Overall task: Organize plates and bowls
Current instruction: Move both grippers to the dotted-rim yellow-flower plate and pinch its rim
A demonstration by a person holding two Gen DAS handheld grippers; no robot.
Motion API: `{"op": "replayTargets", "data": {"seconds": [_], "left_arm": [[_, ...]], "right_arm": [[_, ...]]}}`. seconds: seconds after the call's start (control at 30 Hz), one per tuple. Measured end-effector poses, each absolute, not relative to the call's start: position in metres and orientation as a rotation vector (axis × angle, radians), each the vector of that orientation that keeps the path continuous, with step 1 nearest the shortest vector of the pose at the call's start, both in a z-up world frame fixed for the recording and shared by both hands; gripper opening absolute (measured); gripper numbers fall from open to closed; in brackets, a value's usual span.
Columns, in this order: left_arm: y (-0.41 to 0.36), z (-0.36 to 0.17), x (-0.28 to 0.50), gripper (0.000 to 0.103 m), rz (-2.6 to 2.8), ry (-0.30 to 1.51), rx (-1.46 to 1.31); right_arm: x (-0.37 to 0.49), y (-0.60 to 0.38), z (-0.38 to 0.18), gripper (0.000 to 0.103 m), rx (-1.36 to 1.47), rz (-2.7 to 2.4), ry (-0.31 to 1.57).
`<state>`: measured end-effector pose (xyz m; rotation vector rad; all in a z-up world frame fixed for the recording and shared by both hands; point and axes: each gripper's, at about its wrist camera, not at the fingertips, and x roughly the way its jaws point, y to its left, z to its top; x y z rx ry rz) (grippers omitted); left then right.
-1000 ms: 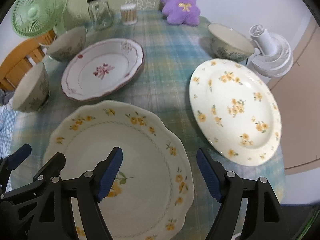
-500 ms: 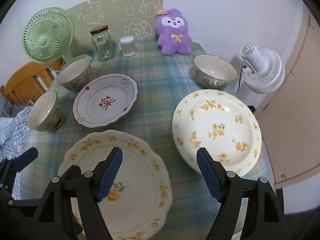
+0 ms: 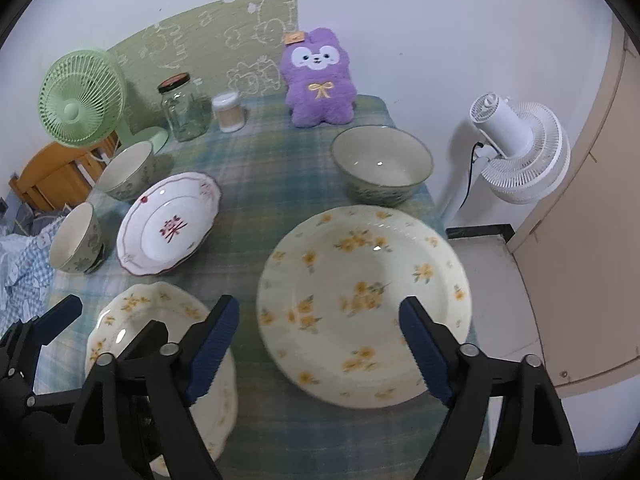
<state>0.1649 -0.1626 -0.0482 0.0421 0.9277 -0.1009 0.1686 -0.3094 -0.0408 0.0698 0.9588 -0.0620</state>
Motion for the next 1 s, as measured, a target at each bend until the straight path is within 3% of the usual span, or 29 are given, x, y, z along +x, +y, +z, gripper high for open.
{"op": "replayTargets", "data": {"seconds": [0.5, 1.0], "left_arm": [[-0.227, -0.065, 0.192, 0.094, -0.085, 0.944, 0.005], [-0.258, -0.113, 0.218, 0.089, -0.107, 1.036, -0.017]], "right_arm": [[0.194, -0.370, -0.050, 0.087, 0.048, -0.093, 0.940], [0.221, -0.402, -0.099, 0.087, 0.070, -0.147, 1.036]]}}
